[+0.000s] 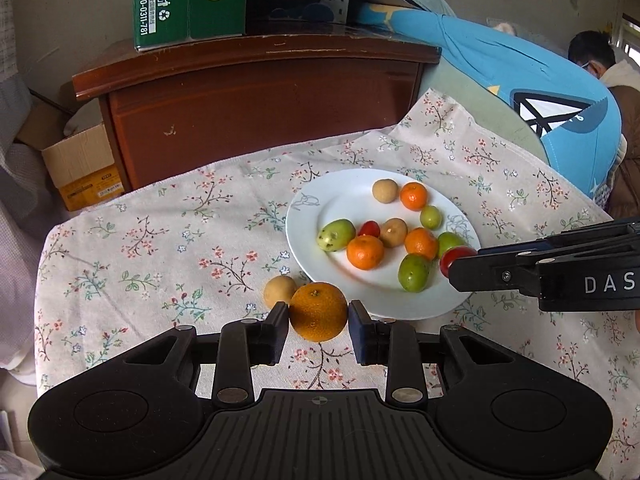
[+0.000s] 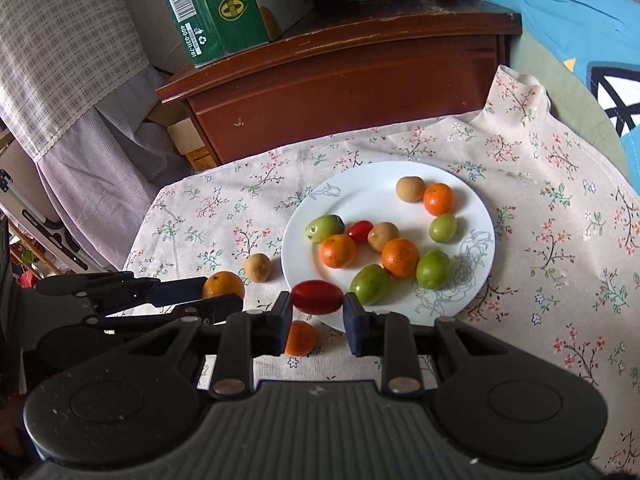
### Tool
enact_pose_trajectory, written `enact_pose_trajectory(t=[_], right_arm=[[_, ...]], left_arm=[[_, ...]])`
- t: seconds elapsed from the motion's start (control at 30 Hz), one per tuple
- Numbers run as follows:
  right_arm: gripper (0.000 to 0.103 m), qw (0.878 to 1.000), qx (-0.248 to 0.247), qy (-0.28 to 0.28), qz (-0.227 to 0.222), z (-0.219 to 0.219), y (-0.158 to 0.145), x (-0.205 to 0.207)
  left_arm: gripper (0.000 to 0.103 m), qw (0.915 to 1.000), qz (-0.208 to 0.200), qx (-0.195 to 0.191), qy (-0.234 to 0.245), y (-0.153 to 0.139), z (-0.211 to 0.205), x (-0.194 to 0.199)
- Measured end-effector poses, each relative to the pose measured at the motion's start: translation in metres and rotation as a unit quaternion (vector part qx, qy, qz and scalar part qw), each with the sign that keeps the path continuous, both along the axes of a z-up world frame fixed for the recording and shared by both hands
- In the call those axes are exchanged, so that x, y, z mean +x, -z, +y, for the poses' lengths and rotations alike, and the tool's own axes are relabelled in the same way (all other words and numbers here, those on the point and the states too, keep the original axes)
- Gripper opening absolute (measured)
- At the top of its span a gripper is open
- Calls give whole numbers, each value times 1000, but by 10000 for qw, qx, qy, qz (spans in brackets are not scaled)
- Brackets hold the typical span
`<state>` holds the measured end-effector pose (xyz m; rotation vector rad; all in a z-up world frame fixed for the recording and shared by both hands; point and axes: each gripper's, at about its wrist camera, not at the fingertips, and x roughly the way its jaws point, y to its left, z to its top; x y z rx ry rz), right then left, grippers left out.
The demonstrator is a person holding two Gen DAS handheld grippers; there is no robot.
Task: Organize fruits
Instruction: 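Lower the tomato and mandarin onto the white plate and open both tools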
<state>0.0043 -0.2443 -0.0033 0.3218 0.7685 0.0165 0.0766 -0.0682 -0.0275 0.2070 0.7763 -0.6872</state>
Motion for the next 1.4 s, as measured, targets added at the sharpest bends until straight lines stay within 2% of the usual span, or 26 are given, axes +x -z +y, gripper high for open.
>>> enact_pose_trajectory(t=[0.33,0.47,0.6,0.77,1.1,1.33,1.37,1.4], right_arm=[[28,9979,-350,205,-508,-29,-15,18],[28,9977,-164,340,-572,-44,-13,26],[28,9979,-104,394,-504,-52,-4,35],[28,9977,244,484,-403,-61,7,45],[28,9967,332,743,-46,-69,33,67],[32,9958,290,853,-140,-71,29,65],[34,9958,296,851,-139,-71,29,65],[37,9959,300,841,-138,-70,28,65]], left_arm=[[30,9995,-157,-106,-254,-21,-21,24],[30,9994,-124,-222,-230,-22,-27,33],[30,9997,-89,-179,-167,-15,-38,40],[30,9997,-24,-137,-203,-6,-47,51],[30,9995,124,-132,-262,8,-64,73],[32,9995,34,-124,-272,3,-68,70],[38,9995,22,-109,-309,1,-68,69],[52,9992,2,-110,-383,-2,-67,68]])
